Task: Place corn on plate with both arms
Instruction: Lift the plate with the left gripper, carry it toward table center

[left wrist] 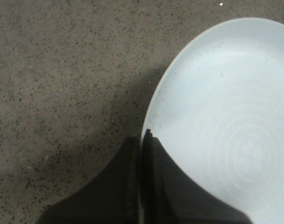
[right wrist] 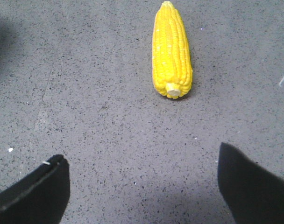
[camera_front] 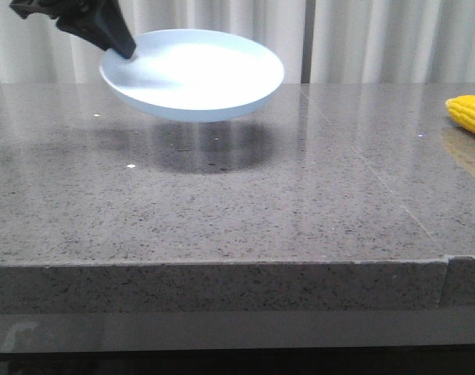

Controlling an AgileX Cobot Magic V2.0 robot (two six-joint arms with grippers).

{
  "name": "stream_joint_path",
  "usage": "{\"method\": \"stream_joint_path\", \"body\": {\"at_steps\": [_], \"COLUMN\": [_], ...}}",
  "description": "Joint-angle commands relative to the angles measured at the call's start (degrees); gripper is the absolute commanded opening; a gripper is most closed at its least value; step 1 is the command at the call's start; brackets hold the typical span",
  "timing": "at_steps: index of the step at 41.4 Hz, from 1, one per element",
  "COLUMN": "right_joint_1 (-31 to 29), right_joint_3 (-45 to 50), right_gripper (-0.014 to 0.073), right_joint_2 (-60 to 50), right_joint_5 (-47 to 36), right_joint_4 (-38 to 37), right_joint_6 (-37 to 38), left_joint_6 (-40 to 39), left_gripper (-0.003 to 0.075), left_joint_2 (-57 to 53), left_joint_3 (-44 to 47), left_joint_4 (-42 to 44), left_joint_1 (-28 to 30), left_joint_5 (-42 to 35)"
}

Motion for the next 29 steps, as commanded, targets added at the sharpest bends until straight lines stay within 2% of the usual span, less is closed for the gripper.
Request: {"method": "stream_joint_path", "body": {"at_steps": [1, 21, 23, 26, 29], "right_joint_1": [-0.27, -0.27, -0.27, -0.27, -0.27], "right_joint_3": [-1.91, -1.91, -1.91, -1.91, -1.91], "right_gripper": [0.0664, 0.0664, 0.0664, 0.0664, 0.0664], "right_joint_2": [0.42, 0.42, 0.42, 0.42, 0.42], "right_joint_5": [-3.88, -3.88, -3.88, -3.88, -3.88], "right_joint_4": [-0.73, -0.73, -0.73, -0.73, -0.73], "right_joint_6": [-0.49, -0.49, -0.49, -0.49, -0.49], "left_joint_6": [-0.01, -0.01, -0.01, -0.01, -0.01], "left_gripper": [-0.002, -0.0006, 0.0032, 0.015, 0.0326], "left_joint_2": [-2.72, 4.88, 5.12, 5.12, 5.01], "left_joint_3": [-1.65, -1.65, -1.65, -1.65, -1.65], "left_joint_4": [-2.27, -5.41, -5.56, -5.56, -5.42], "left_joint_1": [-1.16, -1.53, -1.53, -1.53, -1.28], "left_joint_5": [-5.25, -2.92, -2.69, -2.46, -2.46]}}
